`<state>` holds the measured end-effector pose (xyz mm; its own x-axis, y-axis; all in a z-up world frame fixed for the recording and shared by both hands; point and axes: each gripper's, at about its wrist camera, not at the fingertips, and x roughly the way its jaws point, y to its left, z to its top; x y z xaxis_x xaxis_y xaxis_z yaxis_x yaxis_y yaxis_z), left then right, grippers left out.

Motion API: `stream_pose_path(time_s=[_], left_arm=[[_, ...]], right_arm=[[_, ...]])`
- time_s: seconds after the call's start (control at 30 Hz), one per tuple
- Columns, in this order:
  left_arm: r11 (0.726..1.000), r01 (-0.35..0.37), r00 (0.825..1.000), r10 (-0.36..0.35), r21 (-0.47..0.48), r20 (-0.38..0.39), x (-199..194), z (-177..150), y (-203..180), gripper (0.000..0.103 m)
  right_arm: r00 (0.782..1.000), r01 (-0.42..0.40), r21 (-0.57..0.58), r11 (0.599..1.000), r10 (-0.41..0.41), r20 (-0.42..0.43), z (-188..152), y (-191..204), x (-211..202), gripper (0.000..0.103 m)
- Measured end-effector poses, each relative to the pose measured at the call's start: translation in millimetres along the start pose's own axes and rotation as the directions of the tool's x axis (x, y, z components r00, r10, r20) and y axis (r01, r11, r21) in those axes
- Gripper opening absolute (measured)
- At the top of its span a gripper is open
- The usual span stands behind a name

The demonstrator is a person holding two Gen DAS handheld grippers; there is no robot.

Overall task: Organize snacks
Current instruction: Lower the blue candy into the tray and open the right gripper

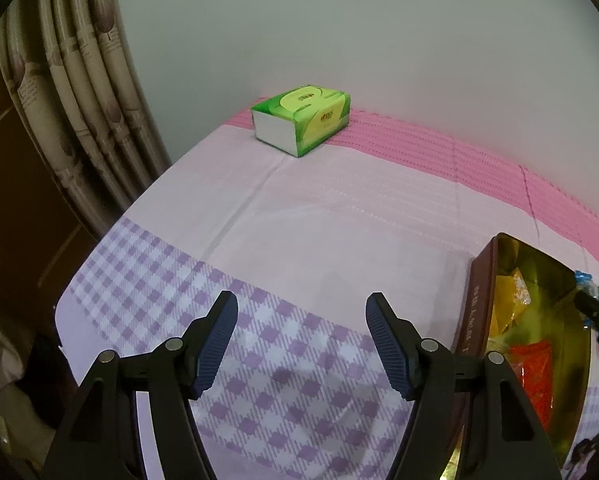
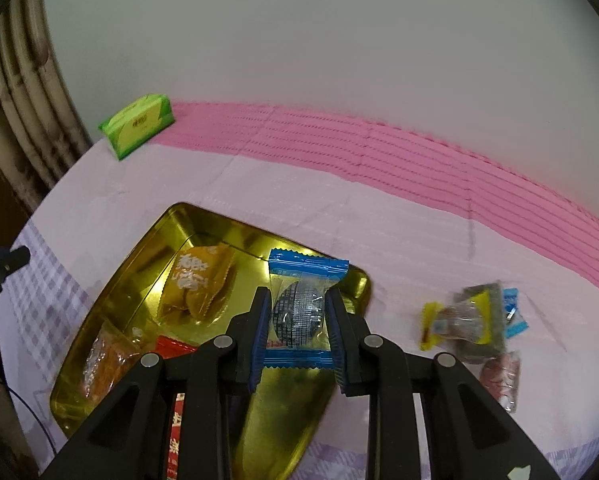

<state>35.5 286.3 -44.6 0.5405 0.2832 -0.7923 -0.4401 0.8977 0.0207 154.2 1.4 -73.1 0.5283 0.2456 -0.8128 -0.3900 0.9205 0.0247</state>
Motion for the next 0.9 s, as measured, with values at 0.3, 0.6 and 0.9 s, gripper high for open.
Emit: stream_pose_path(time_s=[0.3,0.6,0.9], left_arm=[[1.0,-0.002,1.0,0.002,0.001,-0.026,3.2,-1.2,0.7,0.067],[1.0,0.008,0.999,-0.008,0.01,-0.049,7.4,-2.4,0.1,0.067],[1.0,0.009,0.998,-0.008,0.02,-0.055,9.7,-1.9,-0.9,0.067]], right_arm=[[0.998,0.026,-0.025,0.999,-0.027,-0.051,-6.7,12.0,22.3,0.025],[0.998,0.016,-0.018,1.0,-0.017,-0.056,-5.6,12.9,27.5,0.027],[1.0,-0.005,0.01,1.0,0.005,0.002,-7.9,4.7,-0.1,0.03]])
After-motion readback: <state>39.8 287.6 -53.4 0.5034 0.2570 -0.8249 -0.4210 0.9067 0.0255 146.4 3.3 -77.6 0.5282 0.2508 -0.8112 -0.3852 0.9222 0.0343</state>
